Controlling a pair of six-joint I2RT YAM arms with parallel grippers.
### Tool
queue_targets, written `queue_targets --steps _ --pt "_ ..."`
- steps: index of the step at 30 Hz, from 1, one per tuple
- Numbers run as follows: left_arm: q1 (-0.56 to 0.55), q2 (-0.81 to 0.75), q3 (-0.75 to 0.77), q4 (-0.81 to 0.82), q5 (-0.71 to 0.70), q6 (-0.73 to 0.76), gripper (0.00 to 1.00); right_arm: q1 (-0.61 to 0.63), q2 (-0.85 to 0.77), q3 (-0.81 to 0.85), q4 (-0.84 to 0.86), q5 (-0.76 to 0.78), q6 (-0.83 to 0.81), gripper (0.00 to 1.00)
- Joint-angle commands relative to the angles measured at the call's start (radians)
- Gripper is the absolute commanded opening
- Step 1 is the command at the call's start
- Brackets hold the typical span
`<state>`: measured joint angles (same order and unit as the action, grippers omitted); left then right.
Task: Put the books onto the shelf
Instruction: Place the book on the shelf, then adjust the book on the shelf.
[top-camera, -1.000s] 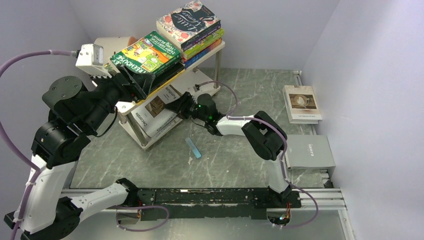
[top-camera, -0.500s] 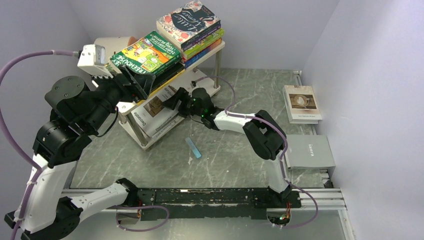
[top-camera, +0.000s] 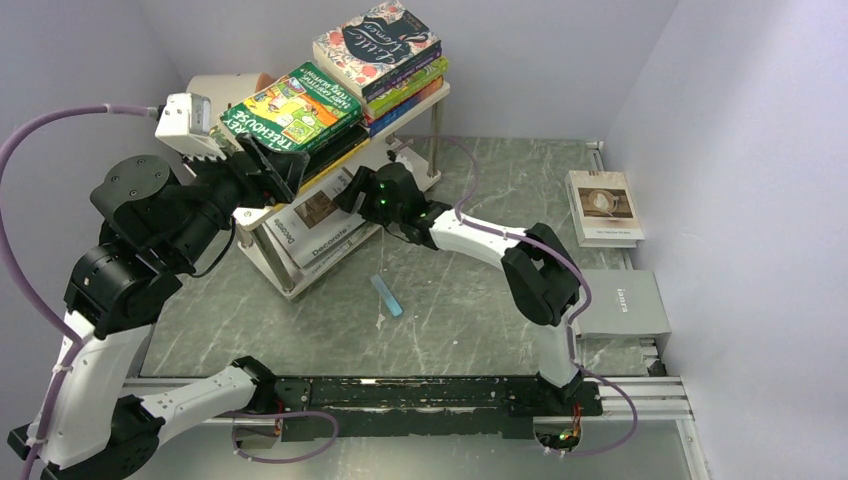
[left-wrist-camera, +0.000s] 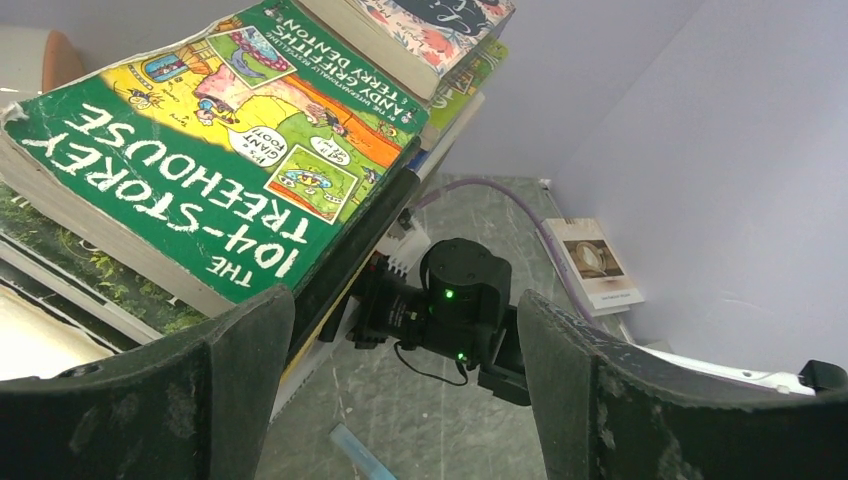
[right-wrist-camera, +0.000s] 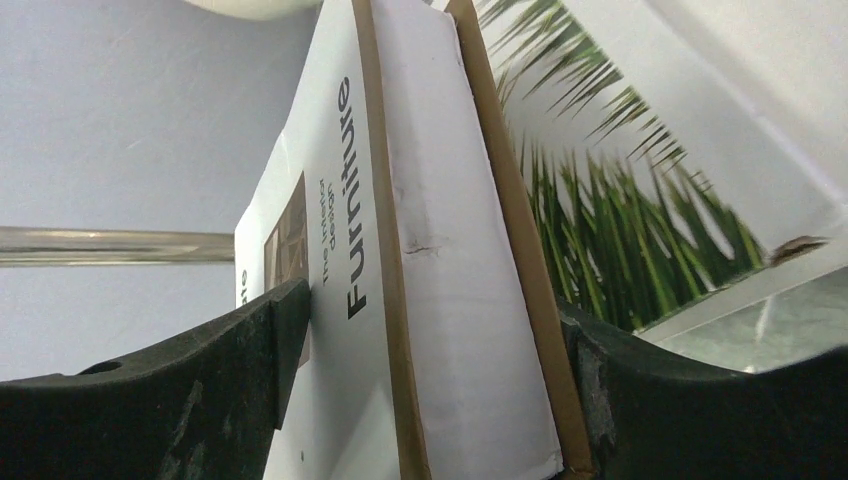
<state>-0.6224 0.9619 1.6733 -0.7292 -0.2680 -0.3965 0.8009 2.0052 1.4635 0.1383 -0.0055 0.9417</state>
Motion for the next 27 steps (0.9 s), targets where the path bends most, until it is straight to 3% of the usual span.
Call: queue_targets --steps 1,11,18,27 --pt "0.004 -0.012 -0.007 -0.005 -0.02 0.014 0.86 -0.001 -0.05 0.035 -0.104 0.149 -0.128 0.79" --pt "0.004 -0.014 -0.004 -0.014 -0.026 0.016 0.86 -0.017 -0.058 0.061 -0.148 0.063 -0.216 0.8" --pt "0.004 -0.014 0.005 -0.022 -0.024 0.013 0.86 -0.051 -0.099 0.031 -0.226 0.166 -0.304 1.0" --pt "0.004 -0.012 0.001 -0.015 -0.018 0.008 0.86 -0.086 -0.104 0.043 -0.232 0.107 -0.371 1.0"
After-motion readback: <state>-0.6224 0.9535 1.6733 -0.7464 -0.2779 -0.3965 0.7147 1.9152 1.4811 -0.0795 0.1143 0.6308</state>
